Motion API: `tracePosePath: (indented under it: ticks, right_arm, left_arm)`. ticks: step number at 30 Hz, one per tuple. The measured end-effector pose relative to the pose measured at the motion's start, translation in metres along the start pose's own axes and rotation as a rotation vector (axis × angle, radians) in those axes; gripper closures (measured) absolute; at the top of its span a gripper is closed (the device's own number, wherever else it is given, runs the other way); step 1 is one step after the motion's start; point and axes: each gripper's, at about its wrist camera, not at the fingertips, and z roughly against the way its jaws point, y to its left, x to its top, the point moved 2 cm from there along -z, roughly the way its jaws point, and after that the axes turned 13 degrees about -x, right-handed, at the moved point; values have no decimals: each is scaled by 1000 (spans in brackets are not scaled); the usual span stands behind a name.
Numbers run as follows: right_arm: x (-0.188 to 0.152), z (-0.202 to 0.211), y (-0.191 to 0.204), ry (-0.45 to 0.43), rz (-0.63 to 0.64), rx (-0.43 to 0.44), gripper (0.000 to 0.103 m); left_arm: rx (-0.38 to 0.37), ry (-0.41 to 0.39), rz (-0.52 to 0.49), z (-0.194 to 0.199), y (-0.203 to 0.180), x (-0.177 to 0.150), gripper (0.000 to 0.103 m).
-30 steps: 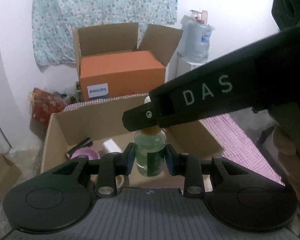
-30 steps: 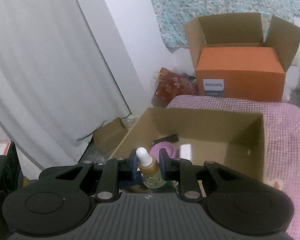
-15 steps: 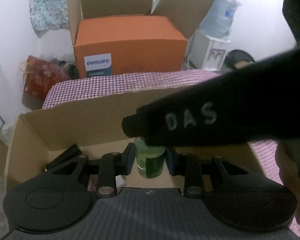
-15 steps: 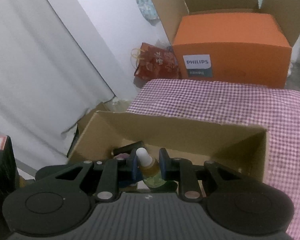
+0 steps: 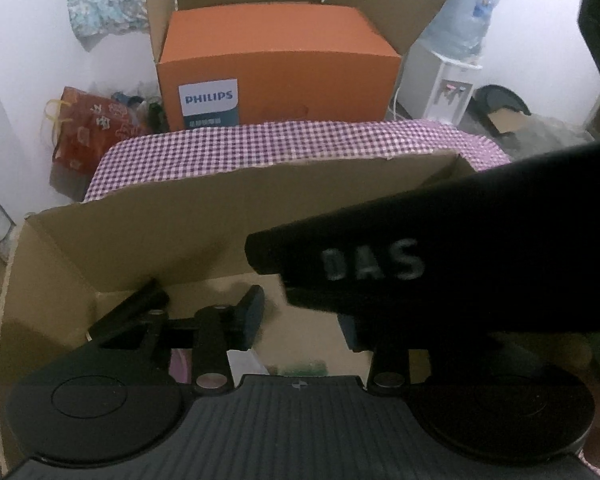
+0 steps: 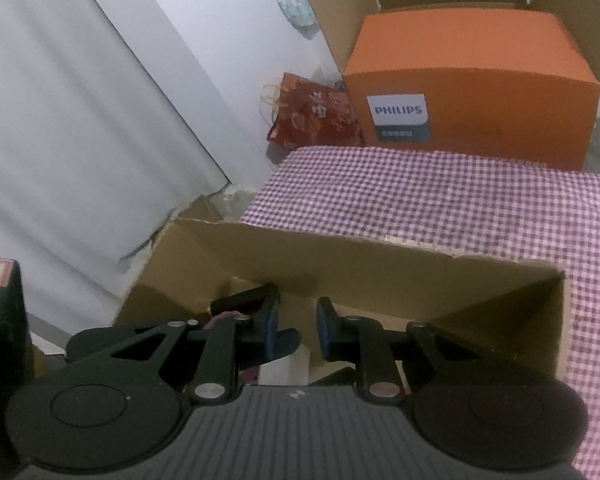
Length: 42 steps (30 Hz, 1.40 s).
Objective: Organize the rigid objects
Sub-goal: 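Carry the green dropper bottle with the right tool into the box and release, then move the right tool to the gold round jar and grasp it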
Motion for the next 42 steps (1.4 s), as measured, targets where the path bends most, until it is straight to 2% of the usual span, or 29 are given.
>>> tracePosePath:
  ticks: [6, 11, 19, 25, 30, 36, 42]
  right_arm:
    - [-7, 40, -5, -67, -47, 31, 80]
    - [-25, 85, -8, -120, -94, 58, 79]
    - [-85, 165, 1, -211, -137, 119, 78]
    - [-140, 198, 10, -247, -207, 173, 78]
    - [-180, 198, 18, -250, -258, 213, 78]
    - [-210, 163, 36, -167, -282, 233, 77]
    - [-218, 113, 54, -75, -235, 155, 77]
  left_arm:
    - [-24, -50, -3, 26, -9, -3, 59]
    - [-36, -99, -33, 59, -24, -13, 55]
    - [-37, -144, -64, 112, -40, -50, 50]
    - [-46, -173, -69, 143, -42, -94, 46]
    - [-33, -193, -55, 158, -35, -136, 44]
    - [-15, -162, -26, 145, -20, -179, 44]
    - [46, -154, -18, 119, -4, -194, 44]
